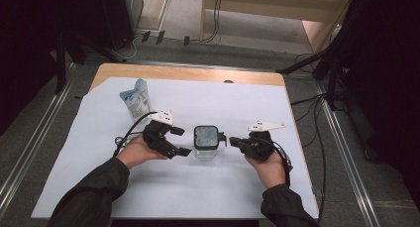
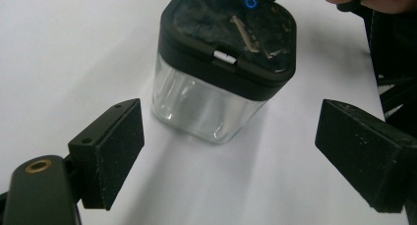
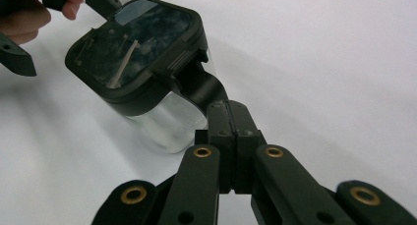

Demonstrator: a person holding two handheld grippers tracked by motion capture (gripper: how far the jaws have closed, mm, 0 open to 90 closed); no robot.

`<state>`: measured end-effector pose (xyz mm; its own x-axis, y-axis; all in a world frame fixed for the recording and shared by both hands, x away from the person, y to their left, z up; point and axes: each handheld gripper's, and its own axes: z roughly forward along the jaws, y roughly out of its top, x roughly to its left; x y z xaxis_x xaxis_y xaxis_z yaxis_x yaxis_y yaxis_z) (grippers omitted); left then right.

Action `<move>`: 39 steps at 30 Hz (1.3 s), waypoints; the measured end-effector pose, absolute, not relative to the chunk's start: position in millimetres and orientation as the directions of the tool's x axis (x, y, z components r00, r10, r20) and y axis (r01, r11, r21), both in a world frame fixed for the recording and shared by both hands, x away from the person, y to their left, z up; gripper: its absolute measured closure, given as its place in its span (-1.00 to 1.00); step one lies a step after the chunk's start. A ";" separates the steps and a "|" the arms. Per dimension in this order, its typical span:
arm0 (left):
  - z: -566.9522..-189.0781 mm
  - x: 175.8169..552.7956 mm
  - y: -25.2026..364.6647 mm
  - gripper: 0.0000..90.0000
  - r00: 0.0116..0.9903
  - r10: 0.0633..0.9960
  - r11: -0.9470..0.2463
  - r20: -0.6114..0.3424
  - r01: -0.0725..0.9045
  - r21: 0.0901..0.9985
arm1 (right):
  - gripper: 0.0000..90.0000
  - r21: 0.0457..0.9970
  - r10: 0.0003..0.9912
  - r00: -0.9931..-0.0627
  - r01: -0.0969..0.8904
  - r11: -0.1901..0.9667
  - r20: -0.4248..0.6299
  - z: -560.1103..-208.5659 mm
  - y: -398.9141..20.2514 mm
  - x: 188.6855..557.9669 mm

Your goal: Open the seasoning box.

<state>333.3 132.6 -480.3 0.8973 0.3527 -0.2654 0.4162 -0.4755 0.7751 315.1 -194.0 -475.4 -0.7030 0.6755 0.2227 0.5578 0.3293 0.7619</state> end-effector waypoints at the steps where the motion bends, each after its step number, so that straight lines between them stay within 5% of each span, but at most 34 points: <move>1: -478.7 333.8 128.4 -0.76 0.908 0.334 -0.477 -0.254 0.396 0.785 | 1.00 0.759 0.680 -0.698 0.563 0.327 0.225 -476.1 -194.0 316.0; 39: -503.1 354.1 91.1 -0.73 0.941 0.284 -0.526 -0.182 0.312 0.792 | 1.00 0.733 0.699 -0.675 0.595 0.329 0.234 -483.3 -185.3 318.3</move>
